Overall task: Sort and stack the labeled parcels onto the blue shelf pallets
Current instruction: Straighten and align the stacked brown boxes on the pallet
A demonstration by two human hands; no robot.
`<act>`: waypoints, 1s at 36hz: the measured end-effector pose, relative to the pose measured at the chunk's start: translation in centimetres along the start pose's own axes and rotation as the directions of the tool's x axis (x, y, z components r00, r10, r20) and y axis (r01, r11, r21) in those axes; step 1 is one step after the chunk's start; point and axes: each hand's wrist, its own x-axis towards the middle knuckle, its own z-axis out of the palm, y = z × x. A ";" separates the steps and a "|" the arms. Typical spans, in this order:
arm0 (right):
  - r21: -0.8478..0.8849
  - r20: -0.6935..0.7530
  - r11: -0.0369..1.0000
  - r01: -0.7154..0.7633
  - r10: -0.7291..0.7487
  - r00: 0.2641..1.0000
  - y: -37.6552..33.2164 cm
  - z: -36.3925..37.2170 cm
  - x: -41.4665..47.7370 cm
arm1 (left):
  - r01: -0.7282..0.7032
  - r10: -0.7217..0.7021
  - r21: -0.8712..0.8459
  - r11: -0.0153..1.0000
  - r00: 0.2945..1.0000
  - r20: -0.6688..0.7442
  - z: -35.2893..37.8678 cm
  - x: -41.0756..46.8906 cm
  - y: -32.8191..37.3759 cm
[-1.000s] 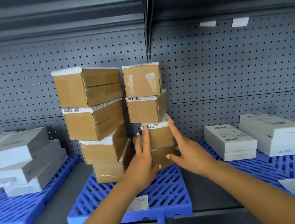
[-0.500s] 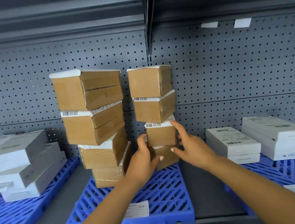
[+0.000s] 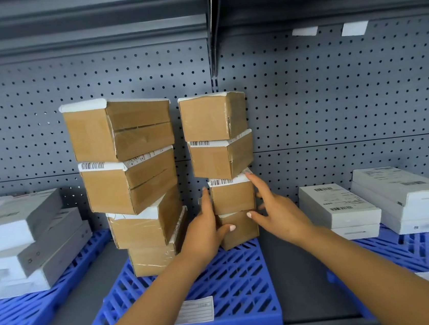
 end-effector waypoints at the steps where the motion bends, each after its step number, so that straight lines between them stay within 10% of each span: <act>1: 0.004 0.001 1.000 0.004 -0.004 1.000 0.0 0.1 0.1 | -0.009 0.009 -0.003 1.000 1.000 0.013 -0.1 0.0 -0.1; 21: 0.043 -0.049 0.999 -0.013 0.015 0.999 -0.9 0.3 0.1 | -0.012 0.029 -0.180 0.984 0.995 0.090 -1.5 0.2 -1.6; 36: -0.036 0.029 0.996 -0.079 0.080 0.996 -2.2 -0.4 -0.4 | 0.000 -0.001 0.028 1.000 0.999 0.045 -1.2 -0.5 -0.1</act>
